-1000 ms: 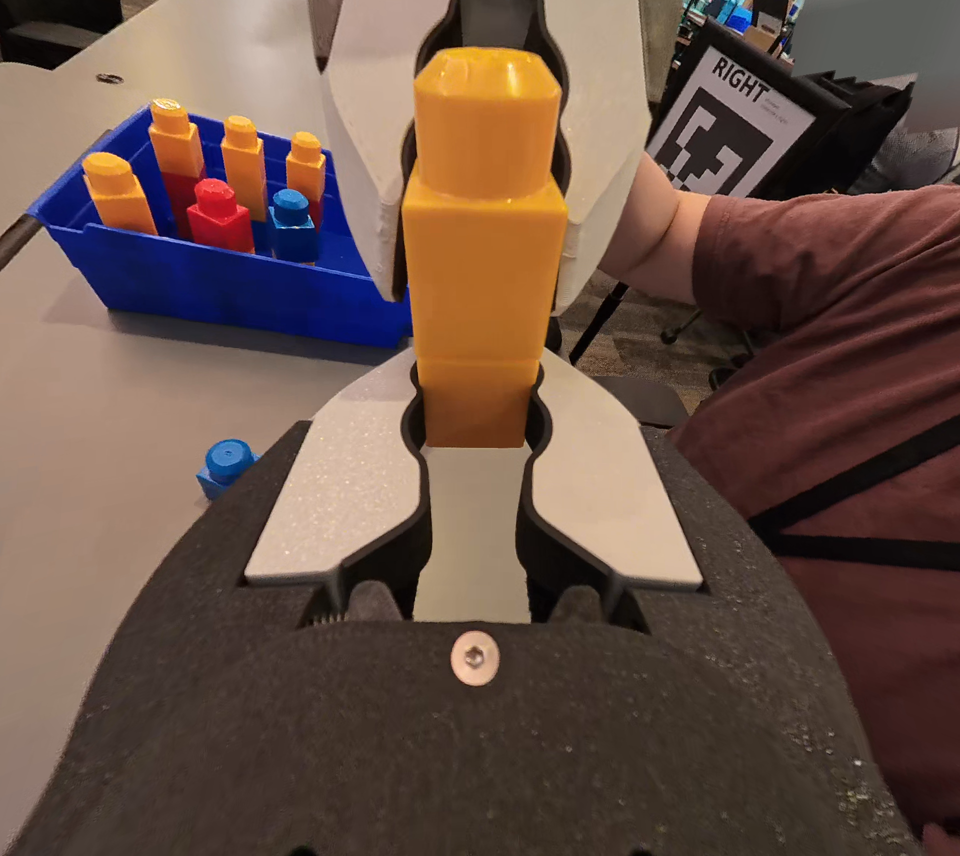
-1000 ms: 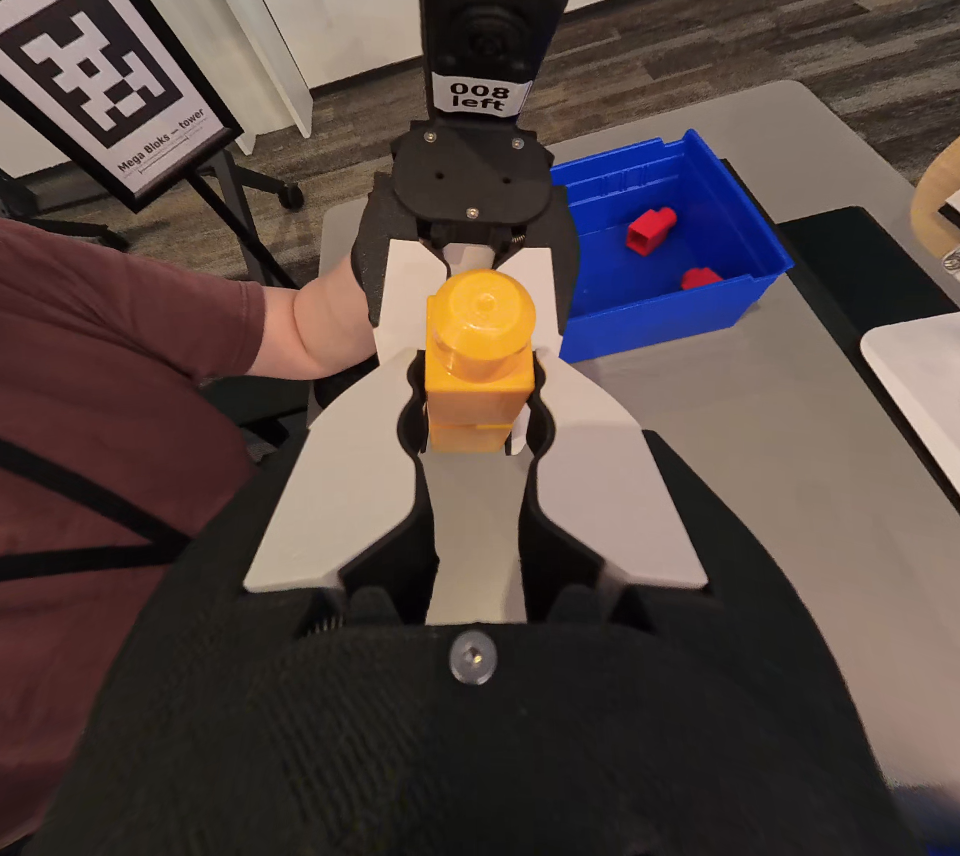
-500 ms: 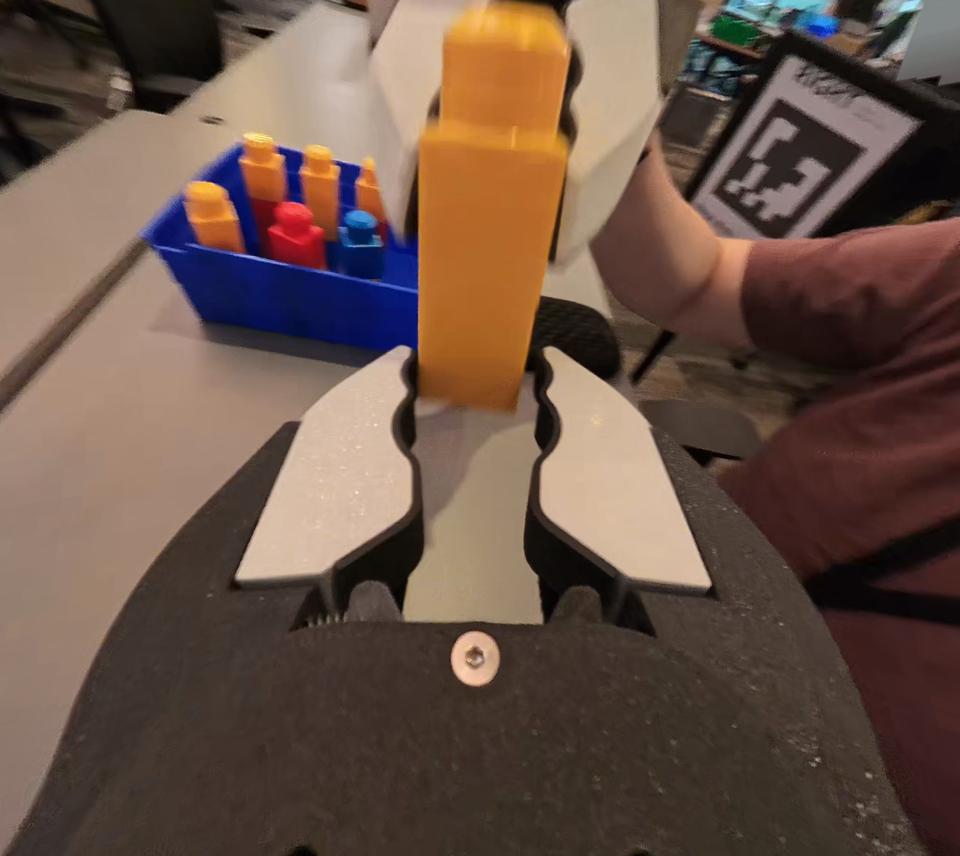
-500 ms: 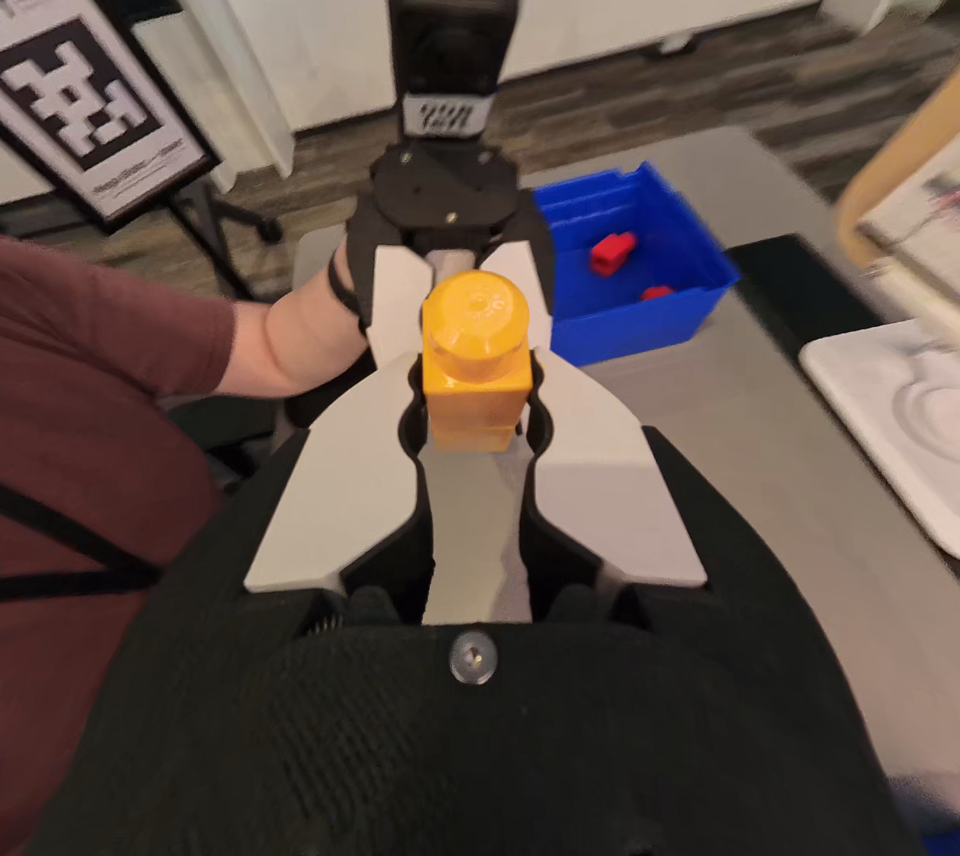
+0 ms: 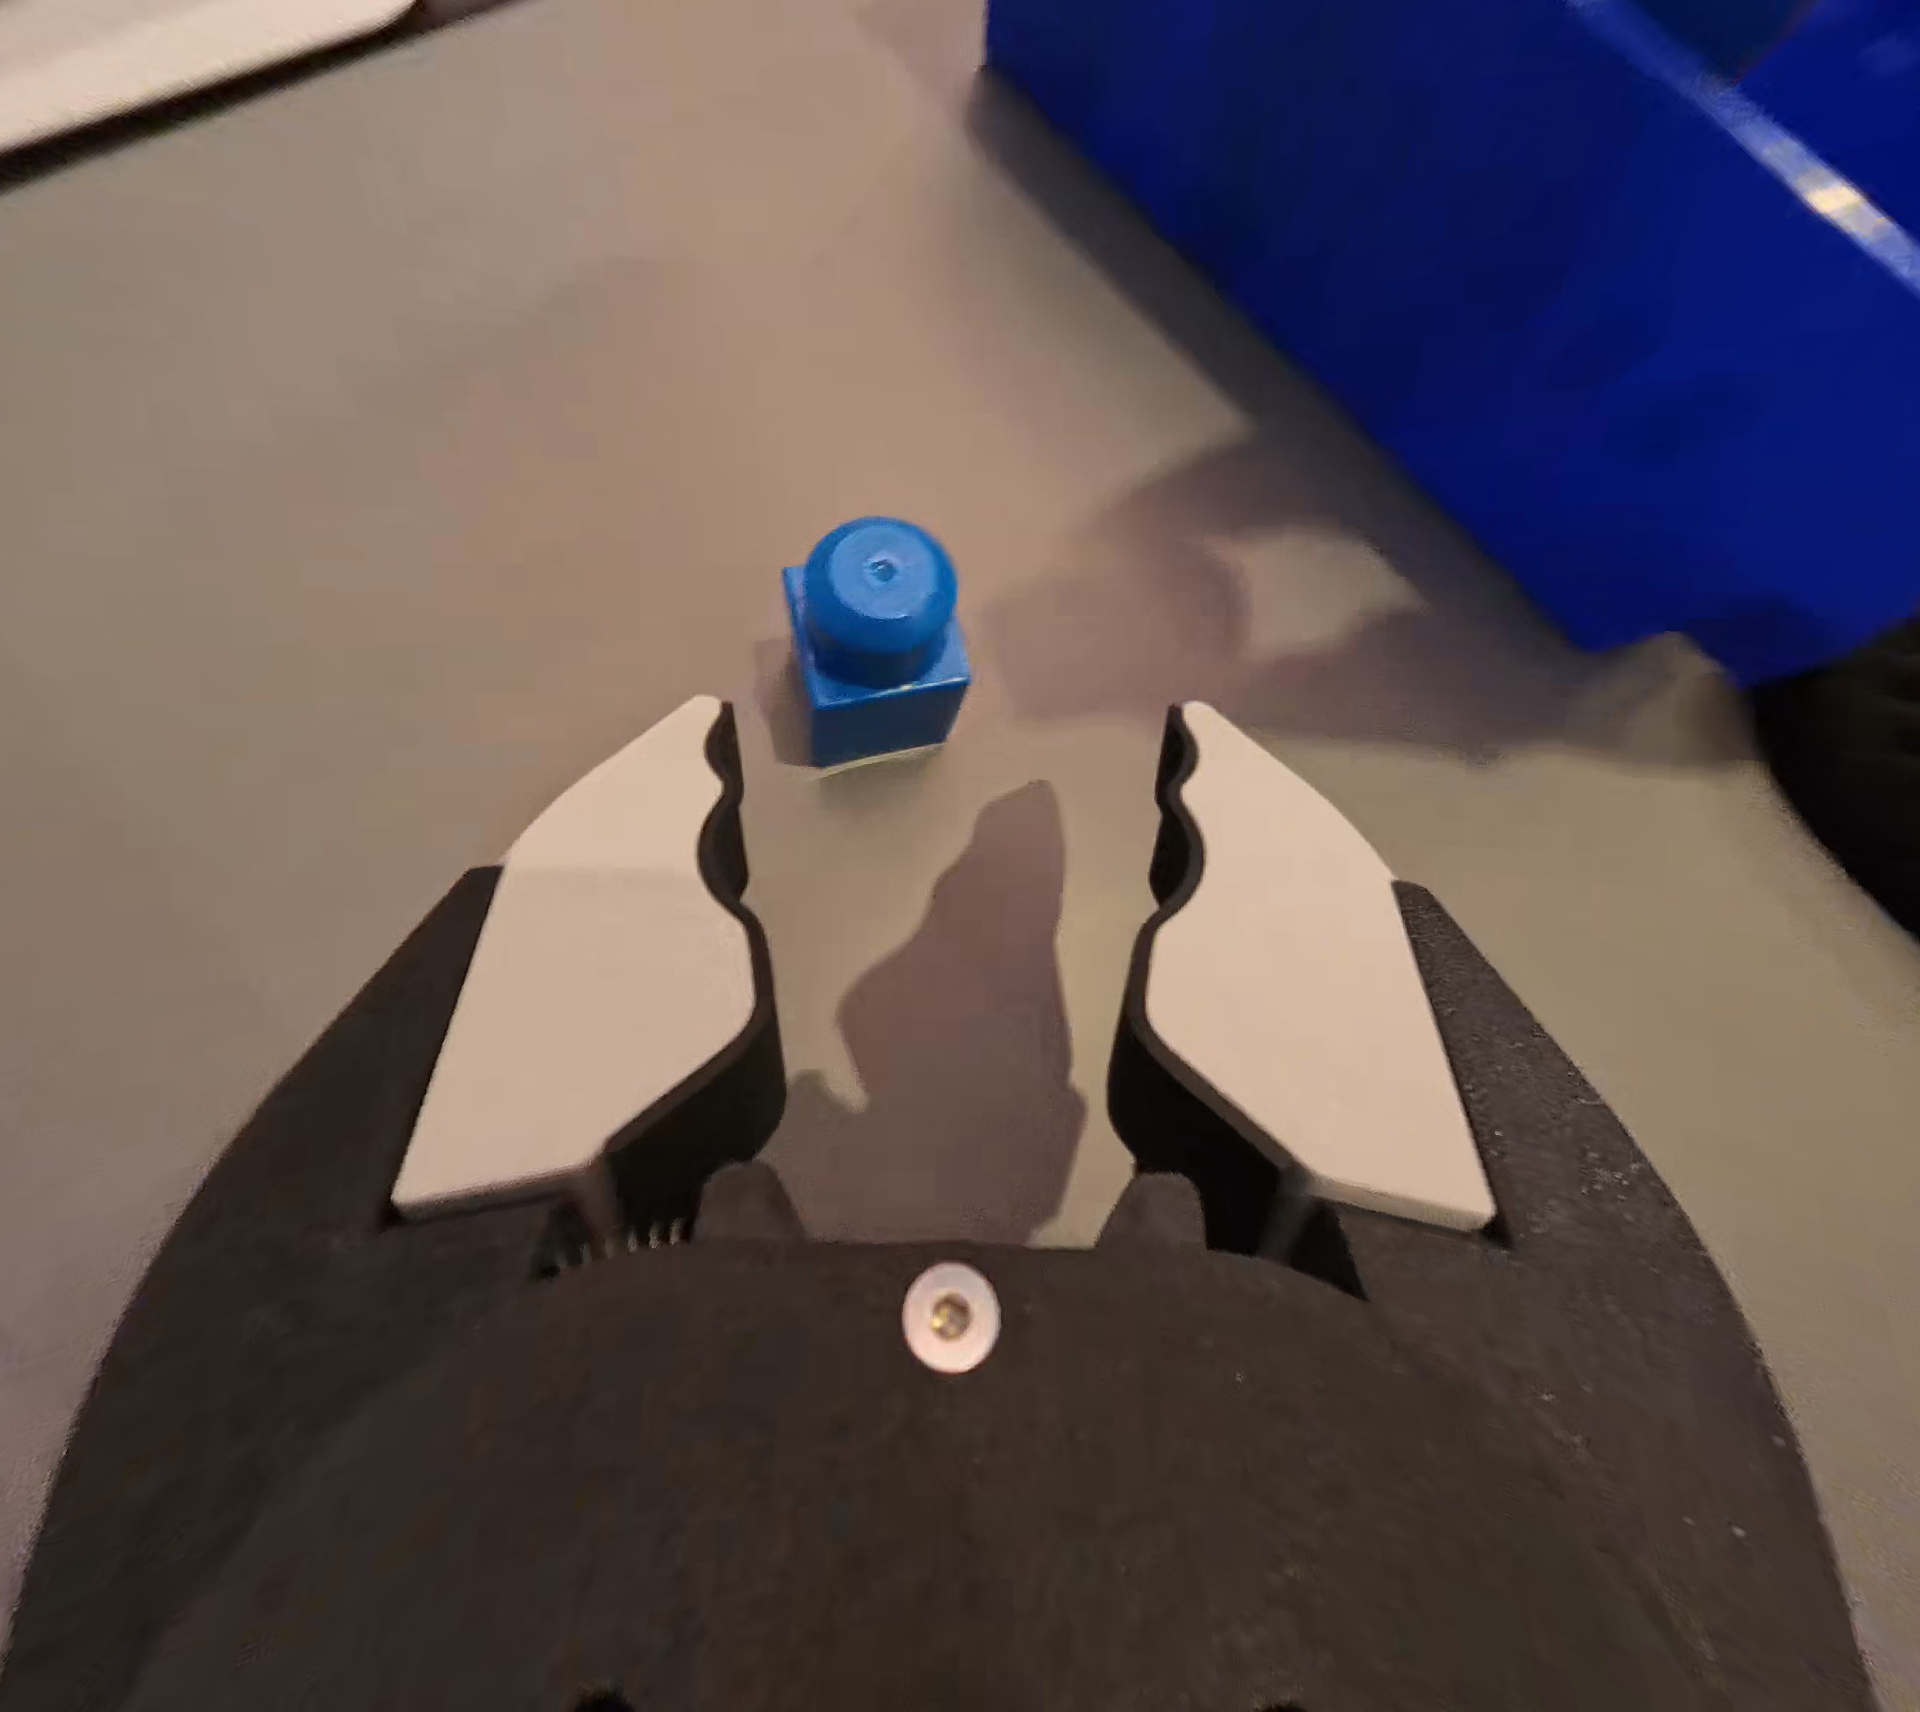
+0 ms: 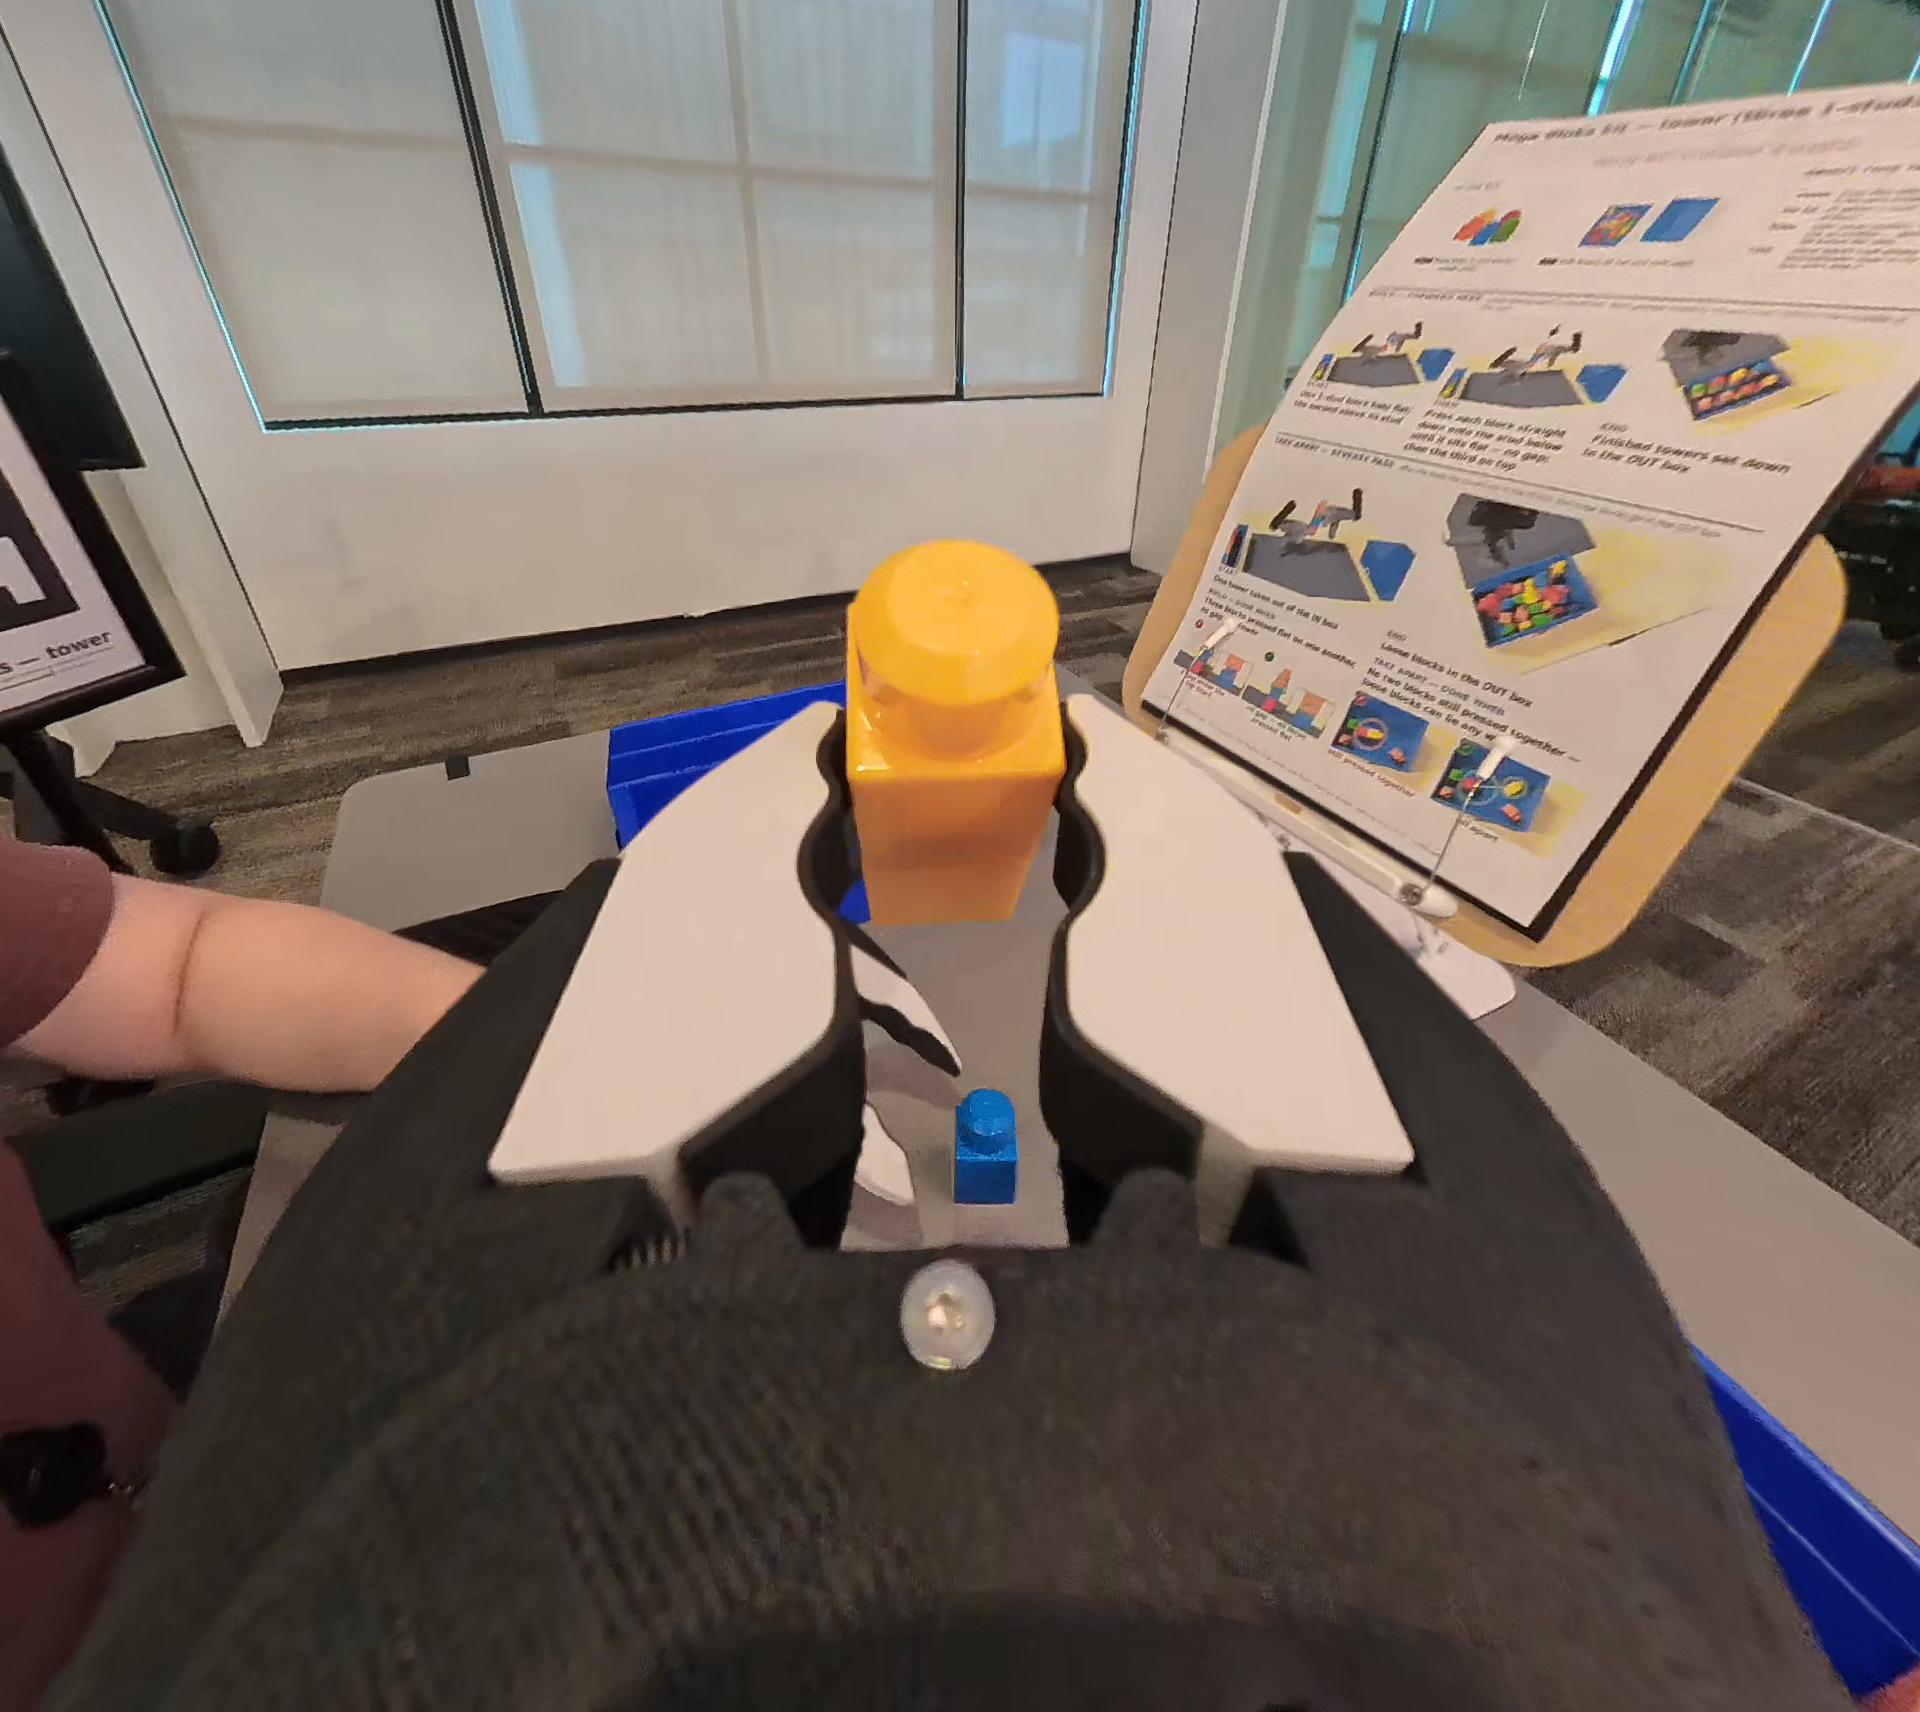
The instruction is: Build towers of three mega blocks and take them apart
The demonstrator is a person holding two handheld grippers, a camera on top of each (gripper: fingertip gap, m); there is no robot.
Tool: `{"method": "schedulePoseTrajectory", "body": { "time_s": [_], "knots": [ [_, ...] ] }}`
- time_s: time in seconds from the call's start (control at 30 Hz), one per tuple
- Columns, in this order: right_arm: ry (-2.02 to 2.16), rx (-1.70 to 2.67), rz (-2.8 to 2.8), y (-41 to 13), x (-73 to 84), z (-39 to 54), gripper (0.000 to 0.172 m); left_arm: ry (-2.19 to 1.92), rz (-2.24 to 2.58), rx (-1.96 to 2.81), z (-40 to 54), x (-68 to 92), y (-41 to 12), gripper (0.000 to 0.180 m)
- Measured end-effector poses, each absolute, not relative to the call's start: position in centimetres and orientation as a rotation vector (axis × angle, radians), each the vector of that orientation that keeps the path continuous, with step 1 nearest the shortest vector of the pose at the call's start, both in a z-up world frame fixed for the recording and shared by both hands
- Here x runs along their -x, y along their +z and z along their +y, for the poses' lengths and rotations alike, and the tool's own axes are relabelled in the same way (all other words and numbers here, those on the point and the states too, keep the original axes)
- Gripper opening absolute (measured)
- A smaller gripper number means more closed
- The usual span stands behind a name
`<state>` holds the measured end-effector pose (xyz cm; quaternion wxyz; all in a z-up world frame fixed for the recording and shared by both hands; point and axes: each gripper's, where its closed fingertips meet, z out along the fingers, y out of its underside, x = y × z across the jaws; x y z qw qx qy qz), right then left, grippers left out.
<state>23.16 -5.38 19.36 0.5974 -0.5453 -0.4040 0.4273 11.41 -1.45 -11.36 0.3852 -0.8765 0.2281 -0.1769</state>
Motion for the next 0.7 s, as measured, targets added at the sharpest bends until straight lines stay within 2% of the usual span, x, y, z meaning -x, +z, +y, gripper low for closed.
{"method": "schedulePoseTrajectory", "body": {
  "time_s": [0.27,0.3,0.37,0.47,0.53,0.7],
  "knots": [
    [1.086,1.274,-0.943,18.3,-25.5,-4.9,0.037,-0.332,0.456,2.34,1.1,-11.0,-14.2,0.067],
    [1.094,1.27,-0.941,18.2,-25.7,-4.9,0.037,-0.357,0.456,2.352,1.2,-11.4,-14.6,0.063],
    [1.12,1.285,-0.932,17.8,-26.2,-4.5,0.037,-0.437,0.493,2.375,1.3,-12.3,-15.1,0.038],
    [1.188,1.336,-0.967,16.3,-26.1,-4.1,0.037,-0.54,0.523,2.38,1.5,-12.4,-14.0,0.037],
    [1.271,1.36,-1.032,15.0,-25.3,-4.3,0.037,-0.635,0.513,2.326,1.6,-11.7,-10.4,0.037],
    [1.564,1.454,-1.311,10.9,-20.8,-6.8,0.037,-1.007,0.728,2.036,-1.3,-11.0,5.6,0.036]
  ]
}}
